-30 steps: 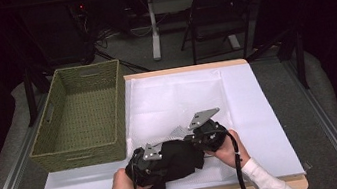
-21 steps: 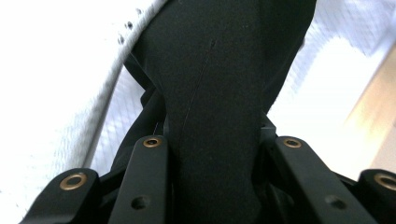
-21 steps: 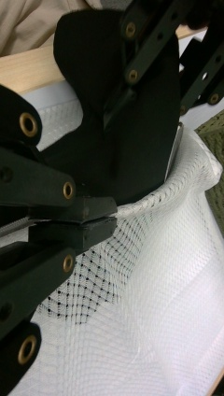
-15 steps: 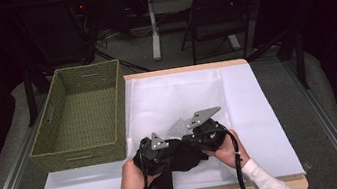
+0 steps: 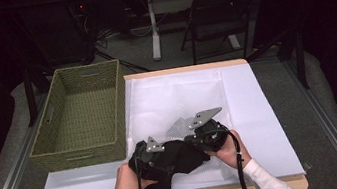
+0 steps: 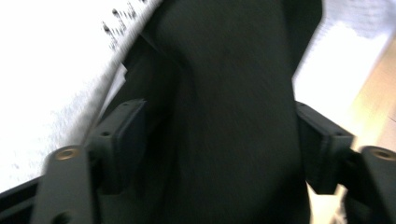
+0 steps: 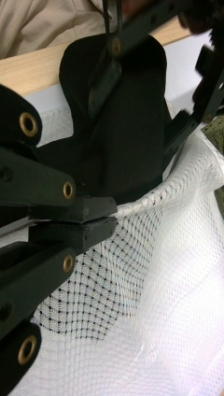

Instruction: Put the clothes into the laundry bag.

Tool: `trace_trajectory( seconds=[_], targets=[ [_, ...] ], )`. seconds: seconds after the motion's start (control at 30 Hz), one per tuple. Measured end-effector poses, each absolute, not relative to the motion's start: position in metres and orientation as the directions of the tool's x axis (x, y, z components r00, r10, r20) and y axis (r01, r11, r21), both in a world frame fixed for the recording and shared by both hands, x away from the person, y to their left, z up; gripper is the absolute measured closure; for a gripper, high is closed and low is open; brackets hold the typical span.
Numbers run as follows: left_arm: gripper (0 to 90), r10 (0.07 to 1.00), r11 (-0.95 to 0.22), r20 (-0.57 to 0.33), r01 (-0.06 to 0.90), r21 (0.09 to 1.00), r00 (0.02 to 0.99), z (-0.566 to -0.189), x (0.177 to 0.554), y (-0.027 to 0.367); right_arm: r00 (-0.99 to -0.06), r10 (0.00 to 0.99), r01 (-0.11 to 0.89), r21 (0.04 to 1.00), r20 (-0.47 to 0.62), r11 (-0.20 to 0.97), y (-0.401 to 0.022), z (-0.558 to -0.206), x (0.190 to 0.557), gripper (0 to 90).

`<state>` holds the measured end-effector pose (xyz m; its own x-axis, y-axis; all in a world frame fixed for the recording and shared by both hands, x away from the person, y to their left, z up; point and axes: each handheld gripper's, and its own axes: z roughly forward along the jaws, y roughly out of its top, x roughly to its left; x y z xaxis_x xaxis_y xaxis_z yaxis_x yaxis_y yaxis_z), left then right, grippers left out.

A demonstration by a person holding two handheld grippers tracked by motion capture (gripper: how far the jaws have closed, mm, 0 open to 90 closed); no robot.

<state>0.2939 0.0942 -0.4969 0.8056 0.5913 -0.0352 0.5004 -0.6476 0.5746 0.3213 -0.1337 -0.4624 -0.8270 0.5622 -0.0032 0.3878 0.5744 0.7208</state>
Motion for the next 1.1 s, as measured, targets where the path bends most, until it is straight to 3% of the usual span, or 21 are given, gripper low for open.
trace_trajectory(
  seconds=[0.2,0.3,0.63,0.77,0.87,1.1],
  targets=[
    [17.3,0.588,-0.645,-0.057,0.511,0.569,0.807,-0.494,0.285,0.11,-0.826,0.564,0.389,0.721,-0.004,0.573,-0.134,-0.462,0.321,89.0],
    [18.0,0.588,-0.644,-0.064,0.514,0.566,0.807,-0.495,0.281,0.116,-0.824,0.567,0.393,0.72,-0.001,0.572,-0.134,-0.462,0.321,89.0],
    [31.8,0.578,-0.662,-0.087,0.529,0.532,0.811,-0.51,0.272,0.117,-0.825,0.565,0.396,0.715,0.001,0.576,-0.133,-0.463,0.322,89.0],
    [50.6,0.57,-0.662,-0.097,0.526,0.533,0.816,-0.515,0.272,0.117,-0.825,0.565,0.397,0.716,0.004,0.575,-0.134,-0.464,0.322,89.0],
    [59.3,0.568,-0.664,-0.082,0.515,0.543,0.819,-0.514,0.27,0.116,-0.826,0.563,0.396,0.715,0.004,0.576,-0.133,-0.464,0.322,89.0],
    [64.5,0.573,-0.651,-0.069,0.504,0.568,0.817,-0.51,0.27,0.113,-0.828,0.561,0.393,0.718,0.004,0.574,-0.132,-0.463,0.321,89.0]
  ],
)
